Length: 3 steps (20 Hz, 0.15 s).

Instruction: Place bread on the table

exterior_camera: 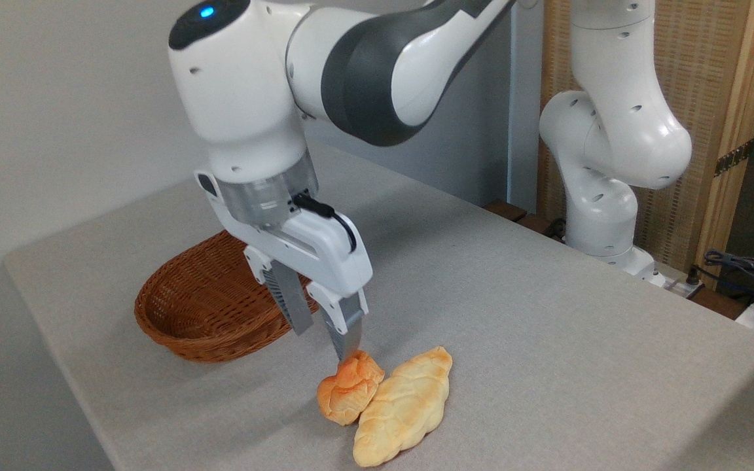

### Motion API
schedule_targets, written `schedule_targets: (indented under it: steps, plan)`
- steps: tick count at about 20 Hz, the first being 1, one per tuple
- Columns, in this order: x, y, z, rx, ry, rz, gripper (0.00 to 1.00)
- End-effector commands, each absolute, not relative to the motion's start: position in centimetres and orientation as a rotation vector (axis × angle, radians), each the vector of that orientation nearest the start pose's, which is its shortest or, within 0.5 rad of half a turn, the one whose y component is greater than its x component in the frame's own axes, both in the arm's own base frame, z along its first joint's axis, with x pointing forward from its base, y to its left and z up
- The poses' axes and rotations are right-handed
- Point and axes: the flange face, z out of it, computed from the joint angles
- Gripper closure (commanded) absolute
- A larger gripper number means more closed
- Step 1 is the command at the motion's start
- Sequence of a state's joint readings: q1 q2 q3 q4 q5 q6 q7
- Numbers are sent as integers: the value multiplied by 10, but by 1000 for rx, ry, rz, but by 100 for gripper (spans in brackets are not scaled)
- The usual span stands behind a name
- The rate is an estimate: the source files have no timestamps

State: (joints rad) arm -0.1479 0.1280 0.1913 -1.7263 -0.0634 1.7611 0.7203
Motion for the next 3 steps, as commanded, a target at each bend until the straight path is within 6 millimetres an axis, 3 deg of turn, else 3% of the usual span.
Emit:
schedule_targets:
  steps: [1,3]
  plan:
    - [591,9,546,-3027,1053,-56,0]
    - [591,9,562,-3018,1052,-107,0]
